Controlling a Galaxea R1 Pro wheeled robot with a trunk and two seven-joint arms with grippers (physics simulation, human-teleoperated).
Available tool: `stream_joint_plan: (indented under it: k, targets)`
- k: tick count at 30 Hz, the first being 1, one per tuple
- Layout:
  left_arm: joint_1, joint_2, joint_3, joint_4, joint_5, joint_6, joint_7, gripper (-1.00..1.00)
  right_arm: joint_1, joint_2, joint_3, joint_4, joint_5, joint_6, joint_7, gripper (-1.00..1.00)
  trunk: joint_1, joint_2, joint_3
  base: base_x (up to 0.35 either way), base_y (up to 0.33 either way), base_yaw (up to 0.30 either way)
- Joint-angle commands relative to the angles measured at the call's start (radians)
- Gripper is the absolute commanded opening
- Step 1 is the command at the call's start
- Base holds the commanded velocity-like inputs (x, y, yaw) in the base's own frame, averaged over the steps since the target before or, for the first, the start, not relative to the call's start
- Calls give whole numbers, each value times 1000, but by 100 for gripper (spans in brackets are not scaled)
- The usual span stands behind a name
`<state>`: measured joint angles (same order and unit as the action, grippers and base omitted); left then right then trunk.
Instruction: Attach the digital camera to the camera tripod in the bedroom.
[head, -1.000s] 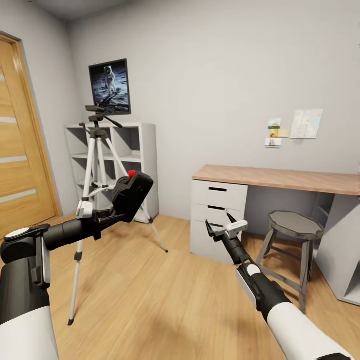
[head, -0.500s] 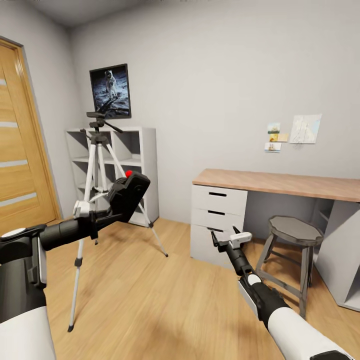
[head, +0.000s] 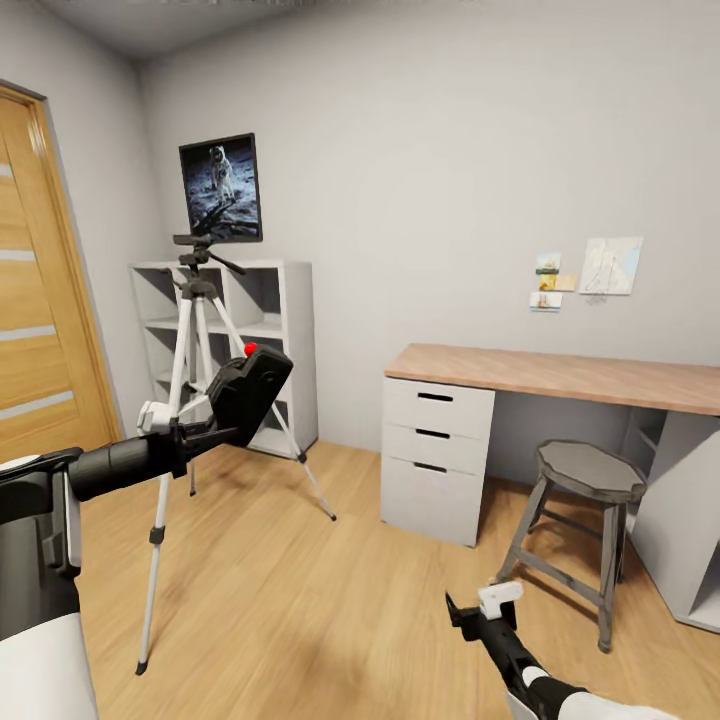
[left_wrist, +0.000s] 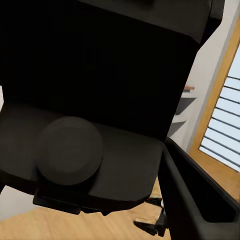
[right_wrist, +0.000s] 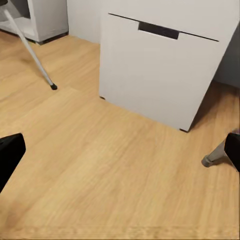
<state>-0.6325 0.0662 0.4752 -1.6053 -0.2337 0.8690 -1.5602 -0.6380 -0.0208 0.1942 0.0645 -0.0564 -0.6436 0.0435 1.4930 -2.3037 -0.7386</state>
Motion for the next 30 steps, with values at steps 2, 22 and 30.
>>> stream_joint_plan:
  k: [2, 22, 30]
  targets:
    - [-1, 1, 0, -2, -10, 8, -11, -100, 69, 0, 4, 12, -6, -3, 3, 100, -8, 14, 5, 0, 0, 0]
    - [-1, -1, -6, -2, -10, 50, -11, -100, 147, 0, 3, 15, -7, -6, -10, 100, -85, 154, 68, 0, 0, 0]
    - [-1, -2, -9, -2, -10, 50, -11, -100, 151, 2, 1, 15, -8, -3, -18, 100, -115, 210, 93, 0, 0, 0]
